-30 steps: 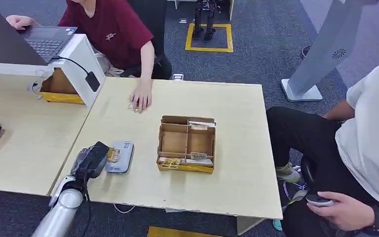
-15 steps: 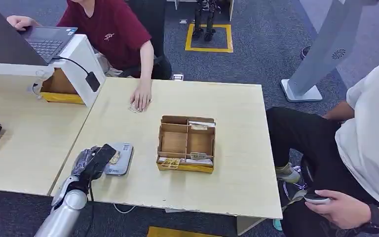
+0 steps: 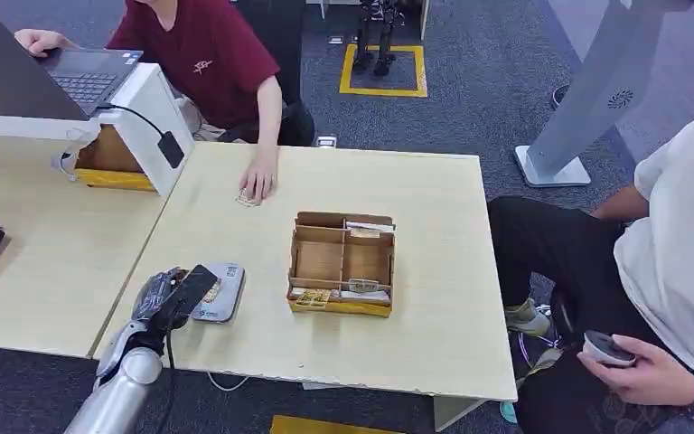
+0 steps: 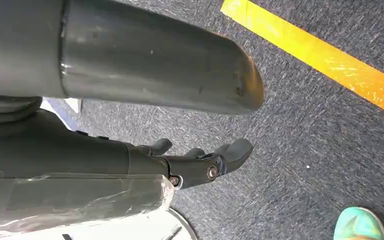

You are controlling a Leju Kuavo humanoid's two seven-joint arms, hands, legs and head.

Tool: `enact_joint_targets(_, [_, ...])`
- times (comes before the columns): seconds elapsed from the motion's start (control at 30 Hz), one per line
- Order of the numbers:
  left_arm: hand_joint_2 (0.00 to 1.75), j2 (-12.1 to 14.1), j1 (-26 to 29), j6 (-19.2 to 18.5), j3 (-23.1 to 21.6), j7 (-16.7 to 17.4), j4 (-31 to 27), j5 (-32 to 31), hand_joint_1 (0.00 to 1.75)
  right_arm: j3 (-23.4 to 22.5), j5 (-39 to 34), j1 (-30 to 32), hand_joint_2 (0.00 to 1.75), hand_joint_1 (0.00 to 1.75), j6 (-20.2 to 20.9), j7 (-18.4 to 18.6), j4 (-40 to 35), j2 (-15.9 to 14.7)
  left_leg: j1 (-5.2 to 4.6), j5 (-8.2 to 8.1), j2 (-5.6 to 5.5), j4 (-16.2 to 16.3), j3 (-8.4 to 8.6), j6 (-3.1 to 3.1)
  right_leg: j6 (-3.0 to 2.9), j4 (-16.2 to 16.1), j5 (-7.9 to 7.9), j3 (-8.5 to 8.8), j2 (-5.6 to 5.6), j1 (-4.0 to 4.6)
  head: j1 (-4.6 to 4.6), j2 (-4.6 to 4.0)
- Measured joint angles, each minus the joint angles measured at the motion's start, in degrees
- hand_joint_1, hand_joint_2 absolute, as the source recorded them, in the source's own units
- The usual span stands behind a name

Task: Pass the card to the sensor for recognition and then transmit it.

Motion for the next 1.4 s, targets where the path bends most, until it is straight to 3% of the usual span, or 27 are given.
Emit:
enact_joint_targets(0.07, [1.75, -0.22, 0.41, 0.07, 0.04, -2.92, -0.15, 3.89, 1.75, -0.02, 0.02, 0.0, 0.0, 0.0, -0.07, -0.11, 0.0, 0.0, 0.0, 0.0, -0.01, 0.0, 0.0, 0.0, 0.0, 0.0, 0.0, -0.01, 0.0, 0.0, 0.0, 0.0])
enact_joint_targets(0.23, [1.75, -2.78, 3.21, 2.76, 1.76, -15.73, -4.84, 20.44, 1.75, -0.17, 0.9, 0.04, 0.0, 0.0, -0.57, -0.81, 0.0, 0.0, 0.0, 0.01, 0.0, 0.01, -0.07, -0.01, 0.0, 0.0, 0.02, -0.12, 0.02, 0.0, 0.0, 0.0])
enact_joint_targets(0.33, [1.75, -4.44, 3.88, 7.11, 2.56, -20.82, -9.51, 26.22, 1.75, -0.24, 1.14, 0.0, 0.0, 0.0, -0.79, -0.92, 0.0, 0.0, 0.0, 0.03, -0.04, 0.01, -0.13, 0.01, 0.0, 0.0, 0.02, -0.14, -0.02, 0.0, 0.0, 0.0])
enact_joint_targets(0.5, [1.75, -6.45, 3.09, 16.2, 4.22, -28.76, -16.05, 29.84, 1.75, -0.24, 2.36, -0.06, 0.0, 0.0, -0.72, -0.68, 0.0, 0.0, 0.0, 0.03, -0.05, 0.01, -0.15, 0.01, 0.0, 0.0, 0.03, -0.16, -0.02, 0.0, 0.02, 0.0])
enact_joint_targets(0.57, [1.75, -6.91, 2.32, 22.33, 4.72, -32.55, -17.53, 27.64, 1.75, -0.15, 3.06, -0.16, 0.0, 0.0, -0.61, -0.74, 0.0, 0.0, 0.01, 0.03, -0.04, 0.01, -0.13, 0.01, 0.0, 0.0, 0.03, -0.16, -0.01, 0.01, 0.0, 0.0])
enact_joint_targets(0.67, [1.75, -6.91, 0.97, 28.03, 5.22, -34.45, -17.79, 19.69, 1.75, 0.04, 3.93, -0.43, 0.0, 0.0, 0.13, -0.74, 0.0, 0.0, 0.02, 0.05, -0.06, 0.01, -0.13, 0.0, 0.0, 0.01, 0.03, -0.16, -0.02, 0.01, 0.0, 0.0])
enact_joint_targets(0.73, [1.75, -7.19, -0.54, 29.53, 6.81, -36.24, -17.55, 11.01, 1.75, 0.3, 4.72, -0.67, 0.0, 0.0, 0.57, -0.68, 0.0, 0.0, 0.02, 0.09, -0.06, 0.01, -0.14, -0.05, 0.0, 0.02, 0.04, -0.16, -0.02, 0.01, 0.0, 0.0])
enact_joint_targets(0.83, [1.75, -9.31, -4.05, 29.77, 13.16, -40.52, -17.16, -4.63, 1.75, 1.09, 5.64, -1.13, 0.0, 0.0, 1.46, -0.57, 0.0, 0.0, 0.02, 0.15, -0.05, 0.01, -0.17, -0.06, 0.03, 0.03, 0.09, -0.17, -0.01, 0.01, 0.02, 0.0])
enact_joint_targets(0.87, [1.75, -10.12, -5.15, 29.79, 15.4, -41.03, -17.09, -7.32, 1.75, 1.4, 5.95, -1.32, 0.0, 0.0, 1.6, -0.57, 0.0, 0.0, 0.01, 0.16, -0.04, 0.01, -0.16, -0.05, 0.03, 0.03, 0.1, -0.19, 0.01, 0.01, 0.02, 0.0])
enact_joint_targets(1.13, [1.75, -12.55, -9.73, 29.9, 22.36, -41.58, -15.56, -13.37, 1.75, 2.47, 6.76, -1.86, 0.0, 0.0, 2.21, -0.35, 0.0, 0.0, 0.0, 0.19, -0.04, 0.01, -0.21, -0.02, 0.06, 0.03, 0.13, -0.28, 0.01, 0.0, -0.02, 0.0])
enact_joint_targets(1.4, [1.75, -13.99, -16.21, 29.92, 25.72, -41.58, -8.08, -15.3, 1.75, 3.15, 7.45, -2.29, 0.0, 0.0, 2.45, -0.13, 0.0, 0.0, 0.0, 0.21, -0.05, 0.02, -0.23, -0.03, 0.04, 0.03, 0.19, -0.29, 0.0, 0.0, 0.0, 0.0])
